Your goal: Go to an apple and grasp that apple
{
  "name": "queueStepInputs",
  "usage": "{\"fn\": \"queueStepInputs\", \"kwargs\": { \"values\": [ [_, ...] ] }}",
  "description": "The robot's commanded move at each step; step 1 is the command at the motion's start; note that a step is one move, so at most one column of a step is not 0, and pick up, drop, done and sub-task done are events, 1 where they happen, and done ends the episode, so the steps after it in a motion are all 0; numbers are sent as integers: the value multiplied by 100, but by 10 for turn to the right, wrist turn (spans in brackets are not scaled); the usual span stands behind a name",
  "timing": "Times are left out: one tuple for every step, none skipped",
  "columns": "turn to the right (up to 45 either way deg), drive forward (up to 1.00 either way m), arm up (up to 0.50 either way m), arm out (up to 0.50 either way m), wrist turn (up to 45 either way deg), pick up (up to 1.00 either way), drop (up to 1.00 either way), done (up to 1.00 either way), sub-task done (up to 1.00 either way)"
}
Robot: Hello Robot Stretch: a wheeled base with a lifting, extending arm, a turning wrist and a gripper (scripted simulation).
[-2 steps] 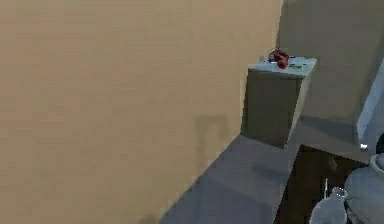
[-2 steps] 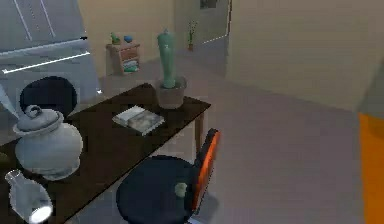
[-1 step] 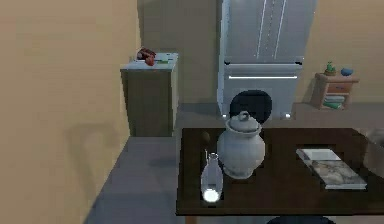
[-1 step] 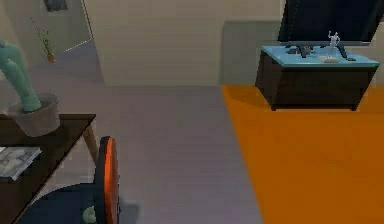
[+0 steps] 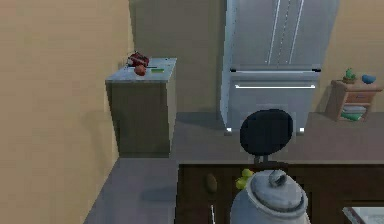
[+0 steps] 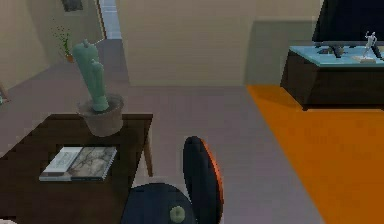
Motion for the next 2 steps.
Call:
{"fn": "queueStepInputs", "kwargs": {
  "values": [
    [0,0,50,0,0,0,0,0,0],
    [0,0,4,0,0,0,0,0,0]
  ]
}}
